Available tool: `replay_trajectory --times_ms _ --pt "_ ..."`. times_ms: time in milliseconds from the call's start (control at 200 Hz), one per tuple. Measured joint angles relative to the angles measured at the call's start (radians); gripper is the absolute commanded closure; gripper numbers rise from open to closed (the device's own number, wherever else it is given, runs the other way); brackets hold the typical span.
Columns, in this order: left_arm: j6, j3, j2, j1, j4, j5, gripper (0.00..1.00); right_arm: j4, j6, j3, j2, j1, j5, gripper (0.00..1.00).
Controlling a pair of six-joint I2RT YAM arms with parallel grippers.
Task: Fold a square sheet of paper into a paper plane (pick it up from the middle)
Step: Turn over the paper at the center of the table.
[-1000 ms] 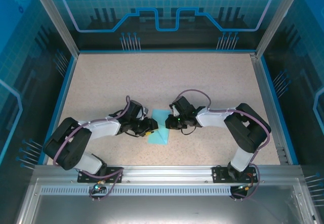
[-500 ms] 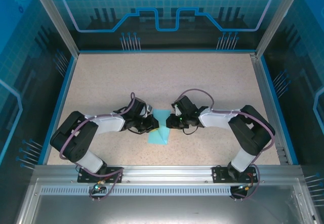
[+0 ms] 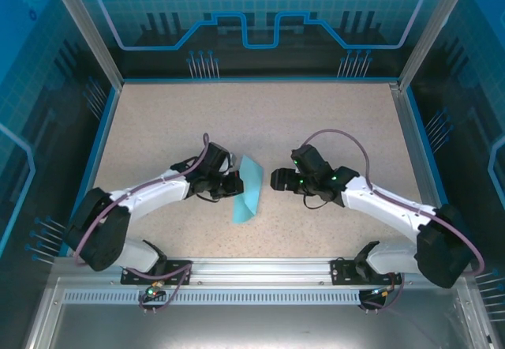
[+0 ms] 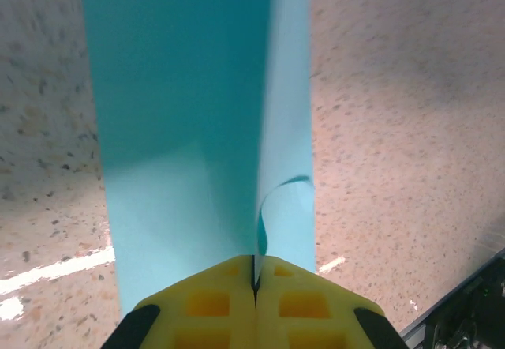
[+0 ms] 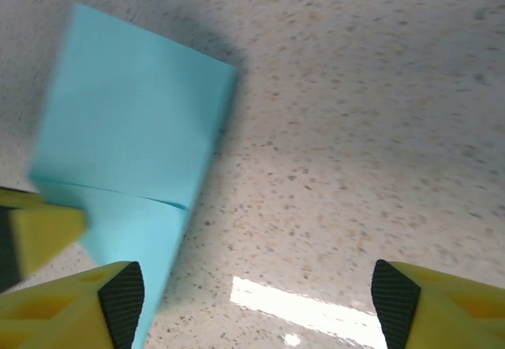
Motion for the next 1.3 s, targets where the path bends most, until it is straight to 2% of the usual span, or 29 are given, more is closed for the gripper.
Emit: replay_trajectory --times_ms 170,390,535,715,1015,1301 --pt "0.077 0.151 -0.088 -0.040 -0.215 -0.182 0.98 -0.074 0.011 -0.026 -0.074 0.000 0.085 0.08" --pt "0.142 0.335 -0.099 -0.080 -0.460 -0.479 0.97 -0.129 0.018 -0.050 -0.141 -0.003 0.163 0.06" --pt "0.158 0.432 -0.023 -0.105 -0.561 -0.678 0.97 -0.159 0.033 -0.068 -0.162 -0.019 0.193 0.06" --pt "0.157 0.485 0.179 -0.129 -0.640 -0.889 0.97 -0.201 0.050 -0.090 -0.193 -0.048 0.212 0.05" --pt "0.156 0.562 0.467 -0.158 -0.671 -1.018 0.98 -0.242 0.066 -0.113 -0.262 -0.115 0.214 0.05" --pt "0.148 0.600 0.637 -0.234 -0.659 -0.997 0.97 -0.267 0.066 -0.115 -0.265 -0.158 0.206 0.04"
